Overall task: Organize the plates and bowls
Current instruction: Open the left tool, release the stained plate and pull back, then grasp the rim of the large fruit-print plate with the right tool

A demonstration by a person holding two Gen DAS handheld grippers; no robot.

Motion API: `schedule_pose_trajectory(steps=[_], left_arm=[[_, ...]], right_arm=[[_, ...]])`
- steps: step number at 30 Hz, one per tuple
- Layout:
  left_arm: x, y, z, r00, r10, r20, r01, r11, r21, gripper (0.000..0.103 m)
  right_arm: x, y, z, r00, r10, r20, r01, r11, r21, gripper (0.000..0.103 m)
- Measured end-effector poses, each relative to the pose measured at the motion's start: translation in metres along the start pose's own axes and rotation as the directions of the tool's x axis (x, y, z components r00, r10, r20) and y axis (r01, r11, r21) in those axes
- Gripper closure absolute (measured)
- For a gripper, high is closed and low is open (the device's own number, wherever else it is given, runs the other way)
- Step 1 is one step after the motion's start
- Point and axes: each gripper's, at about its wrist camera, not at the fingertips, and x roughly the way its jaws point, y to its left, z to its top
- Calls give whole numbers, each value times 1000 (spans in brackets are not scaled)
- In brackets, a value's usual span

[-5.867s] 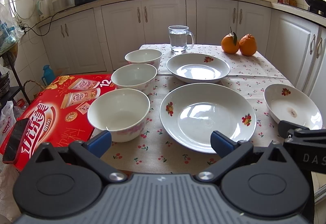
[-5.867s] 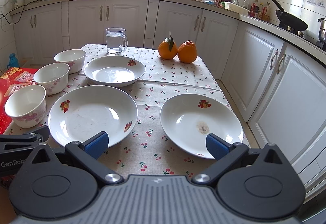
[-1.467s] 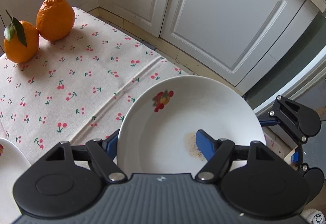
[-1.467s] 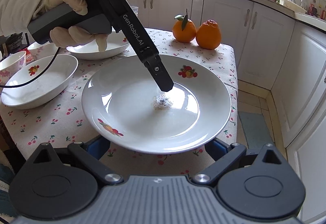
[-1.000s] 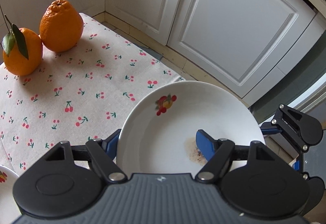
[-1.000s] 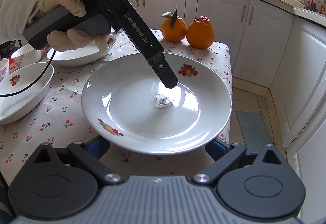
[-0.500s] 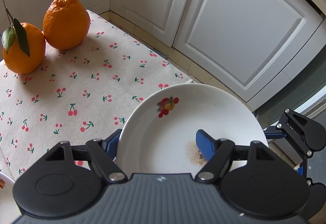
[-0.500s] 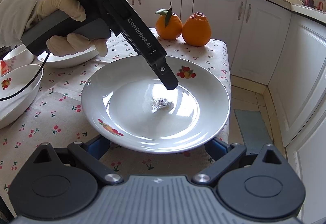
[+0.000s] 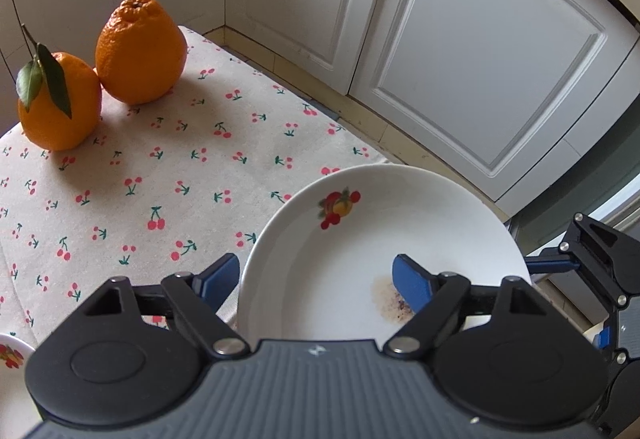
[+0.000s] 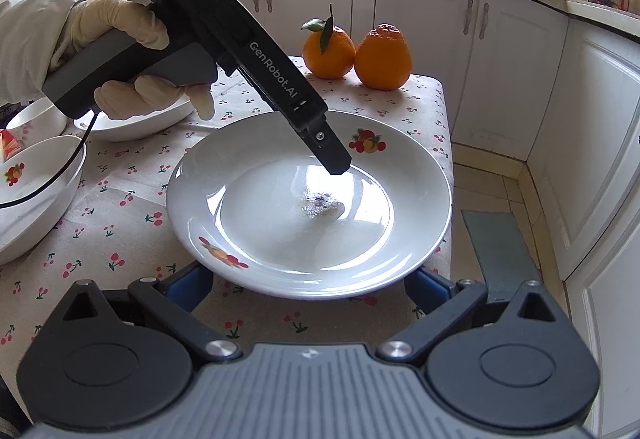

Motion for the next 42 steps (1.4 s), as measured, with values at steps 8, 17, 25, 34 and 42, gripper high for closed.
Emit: schedule_pose_trajectory(steps=[8, 17, 25, 34, 42], left_arm=[[-41, -5, -13, 997, 56, 61, -55, 998, -19, 19], [-123, -35, -58, 968, 150, 203, -149, 989, -19, 9], [-177, -68, -132, 917, 244, 316, -245, 969, -37, 6], [-193, -101, -229, 848, 384, 366, -377, 922, -93, 5], [-196, -113, -303, 827, 465, 316, -447, 884, -133, 5]], right_arm=[[-28, 5, -1, 999, -53, -12, 54, 997, 62, 0], [-73, 49, 2, 989, -139, 48, 136, 988, 73, 0], [-101, 82, -6, 979, -175, 105, 153, 970, 191, 0], [-115, 97, -24, 975, -187, 117, 145, 944, 296, 0], [-105, 116, -23, 989, -81, 127, 45, 964, 263, 0]])
